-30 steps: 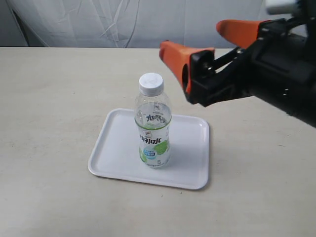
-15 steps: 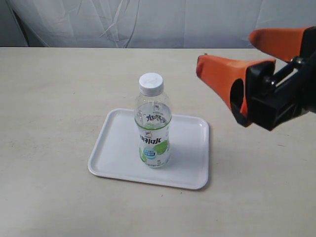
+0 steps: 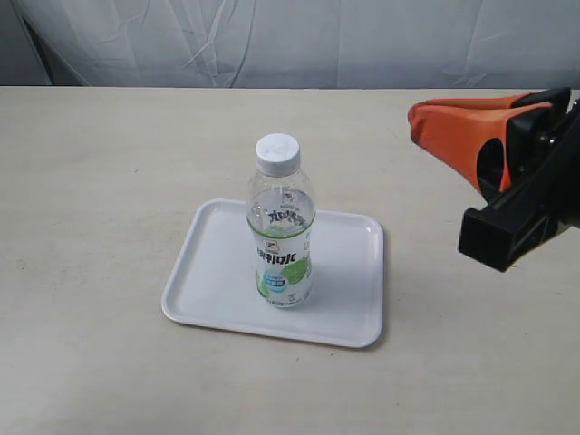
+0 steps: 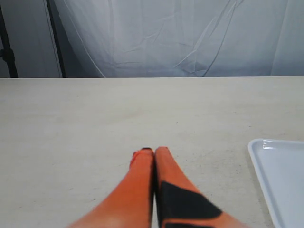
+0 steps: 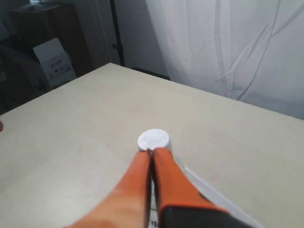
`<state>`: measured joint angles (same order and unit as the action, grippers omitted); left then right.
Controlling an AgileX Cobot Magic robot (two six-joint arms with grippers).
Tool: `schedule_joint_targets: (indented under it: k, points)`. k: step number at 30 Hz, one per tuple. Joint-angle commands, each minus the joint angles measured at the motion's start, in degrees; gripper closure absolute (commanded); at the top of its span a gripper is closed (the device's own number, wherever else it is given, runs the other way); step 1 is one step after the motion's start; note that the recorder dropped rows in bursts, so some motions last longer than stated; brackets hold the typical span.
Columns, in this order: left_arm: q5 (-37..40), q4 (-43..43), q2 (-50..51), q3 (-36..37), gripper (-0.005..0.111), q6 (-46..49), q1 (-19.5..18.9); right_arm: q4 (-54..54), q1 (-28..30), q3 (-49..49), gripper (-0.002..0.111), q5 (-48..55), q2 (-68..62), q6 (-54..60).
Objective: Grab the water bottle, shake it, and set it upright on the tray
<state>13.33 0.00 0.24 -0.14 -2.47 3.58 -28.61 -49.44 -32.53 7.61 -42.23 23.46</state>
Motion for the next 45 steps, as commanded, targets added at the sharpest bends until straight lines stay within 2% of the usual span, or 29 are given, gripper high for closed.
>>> schedule_joint_targets:
  k: [1,10,15,18,28,31,35,39,45]
  points:
    - [-0.1,0.0,-0.2,0.1,0.106,0.0,0.0,1.7,0.4,0.1,0.105,-4.3,0.2,0.6]
    - [-0.1,0.0,-0.2,0.1,0.106,0.0,0.0,1.8,0.4,0.2,0.106,-16.4,0.2,3.9]
    - [-0.1,0.0,-0.2,0.1,0.106,0.0,0.0,0.7,0.8,0.2,0.109,-17.9,1.0,8.1]
    - [-0.1,0.0,-0.2,0.1,0.106,0.0,0.0,0.7,5.9,0.2,0.109,-13.1,3.9,9.6]
    - [-0.1,0.0,-0.2,0.1,0.106,0.0,0.0,1.2,34.0,0.2,0.109,17.4,19.5,9.6]
    - [-0.1,0.0,-0.2,0.1,0.106,0.0,0.0,1.2,40.1,0.2,0.109,22.7,22.9,9.3]
    - [-0.1,0.0,-0.2,0.1,0.106,0.0,0.0,1.7,43.5,0.2,0.109,25.9,24.2,9.3]
    - [-0.1,0.0,-0.2,0.1,0.106,0.0,0.0,4.9,43.8,0.2,0.109,29.7,23.8,8.7]
    - [-0.1,0.0,-0.2,0.1,0.106,0.0,0.0,7.8,44.1,3.6,0.109,26.5,24.2,5.3]
